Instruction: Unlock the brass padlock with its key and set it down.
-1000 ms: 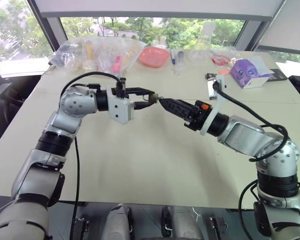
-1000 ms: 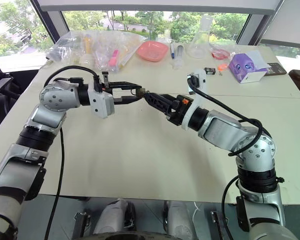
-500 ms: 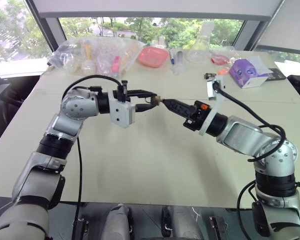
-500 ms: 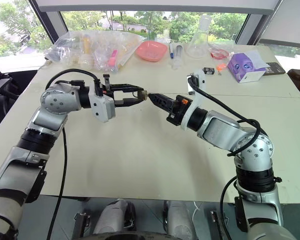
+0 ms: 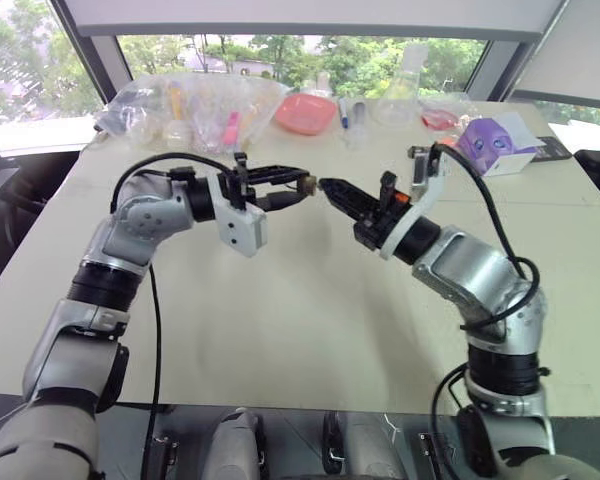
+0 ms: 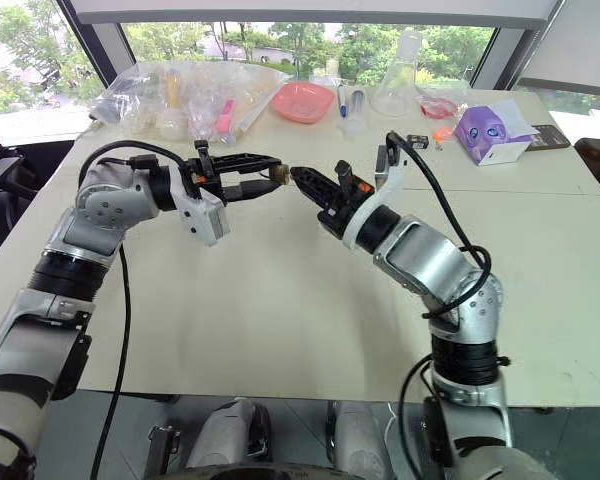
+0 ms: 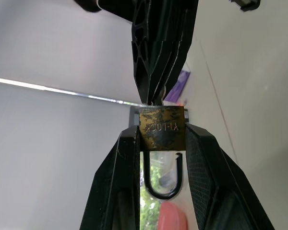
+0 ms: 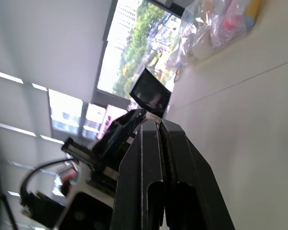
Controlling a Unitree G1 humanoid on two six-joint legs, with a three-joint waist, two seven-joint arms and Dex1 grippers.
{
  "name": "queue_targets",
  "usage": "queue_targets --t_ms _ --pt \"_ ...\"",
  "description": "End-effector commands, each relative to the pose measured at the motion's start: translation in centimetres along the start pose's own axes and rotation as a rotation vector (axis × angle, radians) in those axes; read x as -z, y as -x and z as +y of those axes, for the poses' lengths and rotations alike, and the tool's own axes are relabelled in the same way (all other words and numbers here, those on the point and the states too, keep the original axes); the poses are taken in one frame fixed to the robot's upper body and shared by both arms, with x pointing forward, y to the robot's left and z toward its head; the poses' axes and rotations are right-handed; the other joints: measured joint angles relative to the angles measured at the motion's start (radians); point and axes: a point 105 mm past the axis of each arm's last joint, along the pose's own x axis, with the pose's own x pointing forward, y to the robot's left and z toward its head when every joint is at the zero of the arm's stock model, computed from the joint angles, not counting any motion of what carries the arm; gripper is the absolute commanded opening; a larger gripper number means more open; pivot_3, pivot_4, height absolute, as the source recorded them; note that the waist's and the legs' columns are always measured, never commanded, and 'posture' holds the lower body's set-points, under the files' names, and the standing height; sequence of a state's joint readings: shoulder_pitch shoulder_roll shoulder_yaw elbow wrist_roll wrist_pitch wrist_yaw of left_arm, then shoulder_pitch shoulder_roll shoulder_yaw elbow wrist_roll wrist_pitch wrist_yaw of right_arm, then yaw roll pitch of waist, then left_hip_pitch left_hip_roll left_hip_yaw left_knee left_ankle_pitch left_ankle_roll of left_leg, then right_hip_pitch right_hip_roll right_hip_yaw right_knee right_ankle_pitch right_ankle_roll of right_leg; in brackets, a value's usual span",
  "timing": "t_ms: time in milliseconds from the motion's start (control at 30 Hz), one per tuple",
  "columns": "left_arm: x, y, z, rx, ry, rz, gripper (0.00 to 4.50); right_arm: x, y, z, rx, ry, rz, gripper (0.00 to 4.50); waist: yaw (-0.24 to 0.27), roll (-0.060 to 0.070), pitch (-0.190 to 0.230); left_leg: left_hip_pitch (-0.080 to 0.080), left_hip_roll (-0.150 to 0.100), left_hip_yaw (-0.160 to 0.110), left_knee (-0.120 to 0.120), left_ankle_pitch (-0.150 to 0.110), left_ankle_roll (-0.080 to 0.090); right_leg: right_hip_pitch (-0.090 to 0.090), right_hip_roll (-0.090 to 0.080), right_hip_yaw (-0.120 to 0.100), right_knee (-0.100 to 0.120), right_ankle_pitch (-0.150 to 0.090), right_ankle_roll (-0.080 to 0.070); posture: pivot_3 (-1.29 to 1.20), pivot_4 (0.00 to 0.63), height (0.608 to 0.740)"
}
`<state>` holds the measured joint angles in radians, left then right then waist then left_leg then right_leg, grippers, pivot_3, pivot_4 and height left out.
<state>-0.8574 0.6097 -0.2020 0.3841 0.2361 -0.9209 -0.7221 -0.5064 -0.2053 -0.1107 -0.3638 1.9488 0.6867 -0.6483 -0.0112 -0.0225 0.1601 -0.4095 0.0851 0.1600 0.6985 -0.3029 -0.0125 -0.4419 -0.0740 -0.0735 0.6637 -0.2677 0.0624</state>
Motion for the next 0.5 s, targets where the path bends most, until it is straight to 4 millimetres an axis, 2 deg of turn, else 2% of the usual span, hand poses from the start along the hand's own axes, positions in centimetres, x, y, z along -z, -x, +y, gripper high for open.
queue_targets --t_ms 33,133,233,300,400,467,500 --pt "-1.1 -0.4 1.2 -0.029 -0.119 -0.054 0.71 -0.7 0.5 0.3 -0.002 -0.067 -0.051 0.03 0.001 0.000 0.000 0.000 0.000 0.000 0.000 0.000 0.000 0.000 0.000 0.000 0.000 0.000 0.000 0.00 0.150 0.740" --pt "-0.7 -0.4 0.9 -0.025 -0.067 -0.041 0.71 -0.8 0.8 -0.2 0.027 -0.020 -0.033 0.03 0.001 0.000 0.000 0.000 0.000 0.000 0.000 0.000 0.000 0.000 0.000 0.000 0.000 0.000 0.000 0.00 0.150 0.740" --pt "0.0 -0.1 0.4 -0.009 0.085 -0.020 0.71 -1.9 1.9 -0.2 0.062 0.295 0.002 0.03 0.001 0.000 0.000 0.000 -0.001 0.000 0.000 0.000 0.001 0.000 -0.003 0.000 0.000 0.000 0.000 0.00 0.150 0.740" --pt "0.4 0.1 0.5 0.003 0.110 -0.009 0.71 -3.4 2.3 -0.7 0.093 0.397 -0.041 0.03 -0.001 0.000 0.000 0.000 -0.001 0.000 0.001 -0.001 0.001 0.000 -0.003 0.000 0.000 0.000 0.000 0.00 0.150 0.740" --pt "0.5 0.2 0.8 0.017 0.124 -0.008 0.71 -4.3 2.9 -0.4 0.060 0.464 -0.050 0.87 -0.006 0.000 0.000 0.000 -0.001 0.000 0.000 -0.001 0.001 0.000 -0.002 0.000 0.000 0.000 0.001 0.00 0.150 0.740" --pt "0.5 0.1 1.0 0.018 0.130 -0.013 0.71 -3.5 3.2 -0.5 0.051 0.566 0.023 1.76 -0.002 0.000 0.000 0.000 0.000 0.000 -0.001 0.000 0.001 0.000 0.000 0.000 0.000 0.000 0.001 0.00 0.150 0.740" --pt "0.4 0.0 1.0 0.020 0.137 -0.017 0.71 -2.9 3.3 -0.5 0.038 0.611 0.066 2.35 -0.002 0.000 0.000 0.000 0.000 0.000 -0.001 0.000 0.001 0.000 0.000 0.000 0.000 0.000 0.001 0.00 0.150 0.740"
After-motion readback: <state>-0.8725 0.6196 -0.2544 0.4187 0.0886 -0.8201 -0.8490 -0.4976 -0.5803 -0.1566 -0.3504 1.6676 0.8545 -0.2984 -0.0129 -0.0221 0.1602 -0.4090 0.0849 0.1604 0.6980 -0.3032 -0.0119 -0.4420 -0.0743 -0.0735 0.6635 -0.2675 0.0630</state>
